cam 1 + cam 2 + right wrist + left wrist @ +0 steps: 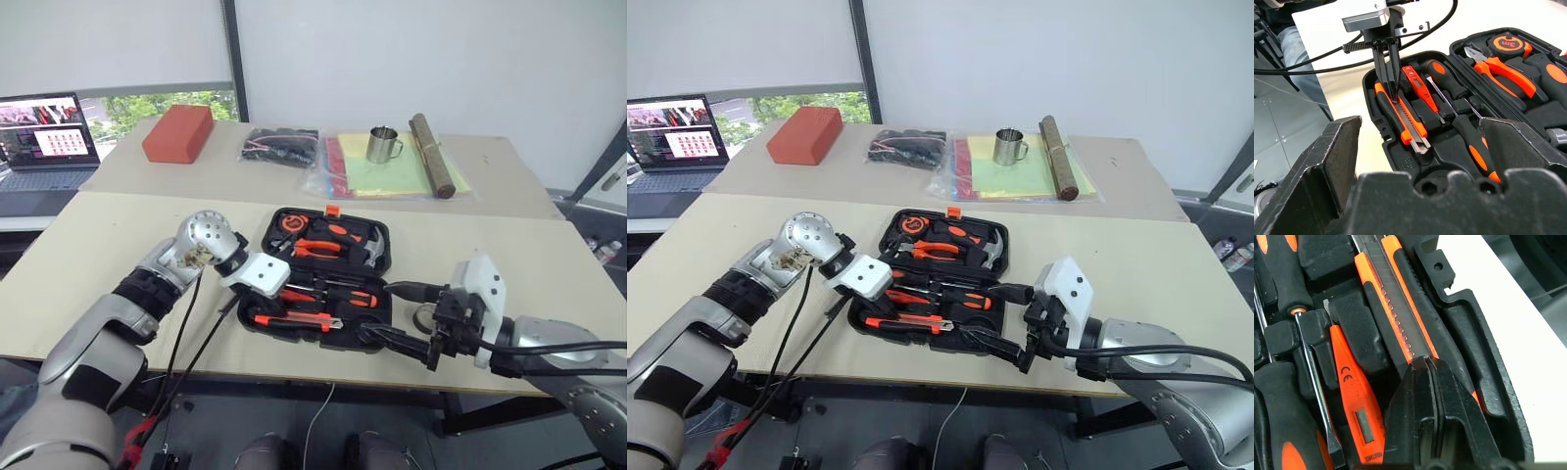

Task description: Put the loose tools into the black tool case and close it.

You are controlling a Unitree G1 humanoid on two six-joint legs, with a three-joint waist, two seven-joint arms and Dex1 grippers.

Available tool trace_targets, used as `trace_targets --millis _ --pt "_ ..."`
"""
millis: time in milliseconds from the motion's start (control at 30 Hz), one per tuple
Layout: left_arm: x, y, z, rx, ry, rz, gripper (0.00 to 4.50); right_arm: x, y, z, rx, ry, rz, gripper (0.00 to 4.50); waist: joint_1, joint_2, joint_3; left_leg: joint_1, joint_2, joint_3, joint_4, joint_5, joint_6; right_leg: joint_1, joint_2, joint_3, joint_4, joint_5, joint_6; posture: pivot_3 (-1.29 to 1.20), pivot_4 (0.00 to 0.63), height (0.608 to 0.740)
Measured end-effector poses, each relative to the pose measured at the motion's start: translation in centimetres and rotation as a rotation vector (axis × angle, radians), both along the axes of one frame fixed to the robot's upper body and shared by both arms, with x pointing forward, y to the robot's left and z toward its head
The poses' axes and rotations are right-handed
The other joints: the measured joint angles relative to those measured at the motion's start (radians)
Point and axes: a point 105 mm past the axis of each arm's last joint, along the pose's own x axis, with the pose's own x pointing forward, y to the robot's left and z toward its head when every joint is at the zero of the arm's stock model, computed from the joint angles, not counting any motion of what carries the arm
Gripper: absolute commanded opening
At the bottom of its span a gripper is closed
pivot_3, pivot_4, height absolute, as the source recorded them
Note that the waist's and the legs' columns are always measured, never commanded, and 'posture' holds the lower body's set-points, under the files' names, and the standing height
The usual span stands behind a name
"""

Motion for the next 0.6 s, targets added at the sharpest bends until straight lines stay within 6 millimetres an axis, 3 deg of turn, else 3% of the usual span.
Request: trace_targets --millis 367,600 --pt "-0.4 0.2 -0.3 0.020 -0.011 -0.008 0.07 -0.1 -0.1 -0.2 0.000 0.010 -0.002 4.50 -0.004 0.001 -0.001 0.000 0.000 0.000 0.000 0.000 0.001 0.000 0.001 0.000 0.000 0.001 0.000 0.00 0.150 0.736" --pt "0.0 -0.3 -1.3 0.023 -0.076 -0.040 0.07 -0.1 -0.1 -0.2 0.000 0.012 -0.003 4.50 0.002 0.009 -0.008 0.004 0.000 0.000 0.000 -0.003 0.004 0.005 -0.001 0.000 -0.001 -0.002 0.005 0.00 0.150 0.736"
